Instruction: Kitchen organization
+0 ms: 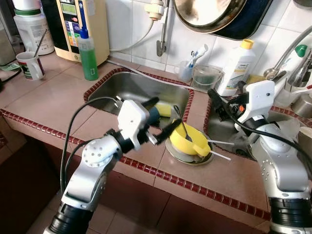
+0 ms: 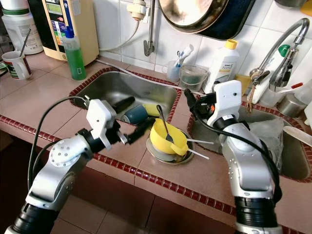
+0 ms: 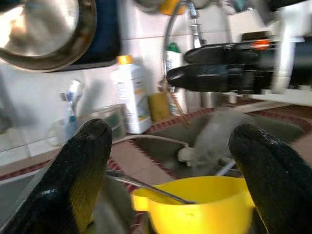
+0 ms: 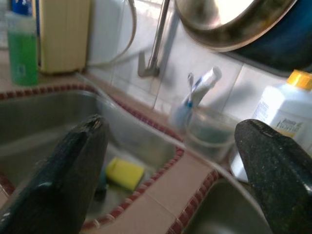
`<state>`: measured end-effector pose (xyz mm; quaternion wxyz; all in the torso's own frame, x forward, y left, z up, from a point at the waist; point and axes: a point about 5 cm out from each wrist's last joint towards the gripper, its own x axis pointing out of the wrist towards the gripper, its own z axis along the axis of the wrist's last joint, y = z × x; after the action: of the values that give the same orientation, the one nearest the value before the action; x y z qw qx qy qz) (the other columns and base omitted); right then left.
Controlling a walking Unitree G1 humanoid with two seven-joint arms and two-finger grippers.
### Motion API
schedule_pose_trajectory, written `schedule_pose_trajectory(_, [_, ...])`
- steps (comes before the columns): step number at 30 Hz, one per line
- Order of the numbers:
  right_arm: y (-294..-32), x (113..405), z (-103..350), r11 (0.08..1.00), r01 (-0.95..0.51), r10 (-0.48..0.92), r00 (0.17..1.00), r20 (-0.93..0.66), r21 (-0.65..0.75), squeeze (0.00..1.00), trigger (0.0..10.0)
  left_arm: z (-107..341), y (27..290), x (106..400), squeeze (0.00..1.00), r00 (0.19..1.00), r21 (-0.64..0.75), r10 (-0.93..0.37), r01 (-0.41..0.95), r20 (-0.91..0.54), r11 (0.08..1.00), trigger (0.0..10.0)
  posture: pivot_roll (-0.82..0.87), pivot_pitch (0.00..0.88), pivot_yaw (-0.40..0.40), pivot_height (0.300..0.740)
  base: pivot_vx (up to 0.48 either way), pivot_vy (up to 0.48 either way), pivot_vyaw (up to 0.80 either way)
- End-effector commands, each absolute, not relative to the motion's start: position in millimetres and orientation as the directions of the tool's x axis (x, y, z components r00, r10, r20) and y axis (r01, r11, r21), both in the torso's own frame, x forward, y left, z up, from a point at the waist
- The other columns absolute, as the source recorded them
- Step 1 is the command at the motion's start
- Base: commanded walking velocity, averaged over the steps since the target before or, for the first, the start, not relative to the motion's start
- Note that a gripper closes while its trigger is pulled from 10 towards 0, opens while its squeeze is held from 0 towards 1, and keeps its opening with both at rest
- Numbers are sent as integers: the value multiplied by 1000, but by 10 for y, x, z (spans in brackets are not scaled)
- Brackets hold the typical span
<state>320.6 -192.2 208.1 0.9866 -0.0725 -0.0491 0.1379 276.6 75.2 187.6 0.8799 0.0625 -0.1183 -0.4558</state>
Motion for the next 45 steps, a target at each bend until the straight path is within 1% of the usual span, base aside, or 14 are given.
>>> schedule_pose_trajectory(1, [-1995,3272,2062,950,-280,284,959,8,-136,0,10000,1897,655,2665,0,500,236,-855,821,141,519,10000,1,0,-75,740,0,0,0])
schedule_pose_trajectory(5, [-1998,3353,2014,937,-328,318,943,-95,-118,0,10000,1839,595,2590,0,468,233,-876,844,117,482,10000,4,0,-77,740,0,0,0])
schedule_pose_trajectory(8, [-1998,3411,2000,930,-349,332,932,-143,-115,0,10000,1812,582,2568,0,462,229,-881,850,105,473,10000,4,0,-77,740,0,0,0])
schedule_pose_trajectory(11, [-1977,3468,2000,910,-405,383,903,-193,-92,0,10000,1821,581,2560,0,462,228,-881,851,100,473,10000,11,0,-86,740,0,0,0])
schedule_pose_trajectory(13, [-1948,3513,1982,893,-443,414,877,-242,-78,0,10000,1843,584,2567,0,469,227,-877,847,105,481,10000,15,0,-95,740,0,0,0])
schedule_pose_trajectory(16, [-1922,3541,1979,882,-467,436,860,-263,-63,0,10000,1851,586,2569,0,476,225,-873,844,107,488,10000,18,0,-103,740,0,0,0])
schedule_pose_trajectory(22, [-1775,3704,2045,844,-537,512,801,-311,6,0,10000,1873,605,2581,0,503,223,-856,827,115,516,10000,29,5,-131,740,0,0,0])
schedule_pose_trajectory(24, [-1696,3758,2044,833,-548,538,776,-329,69,0,10000,1888,621,2595,0,520,221,-846,816,123,534,10000,32,10,-136,740,0,0,0])
schedule_pose_trajectory(29, [-1635,3814,2012,831,-542,547,760,-352,121,0,10000,1900,633,2609,0,534,219,-836,807,126,548,10000,41,19,-144,740,0,0,0])
schedule_pose_trajectory(30, [-1565,3832,1964,820,-555,561,730,-391,141,0,10000,1913,648,2618,0,544,221,-829,799,130,559,10000,45,27,-152,740,0,0,0])
schedule_pose_trajectory(33, [-1505,3825,1883,807,-570,573,694,-435,154,0,10000,1928,662,2630,0,559,221,-818,788,137,575,10000,48,33,-160,740,0,0,0])
schedule_pose_trajectory(37, [-1483,3796,1796,799,-578,580,668,-467,165,0,10000,1946,667,2642,0,573,219,-806,776,147,592,10000,51,40,-170,740,0,0,0])
schedule_pose_trajectory(45, [-1534,3731,1658,794,-579,580,629,-518,187,0,10000,1961,670,2658,0,587,212,-794,765,159,608,10000,40,47,-174,740,0,0,0])
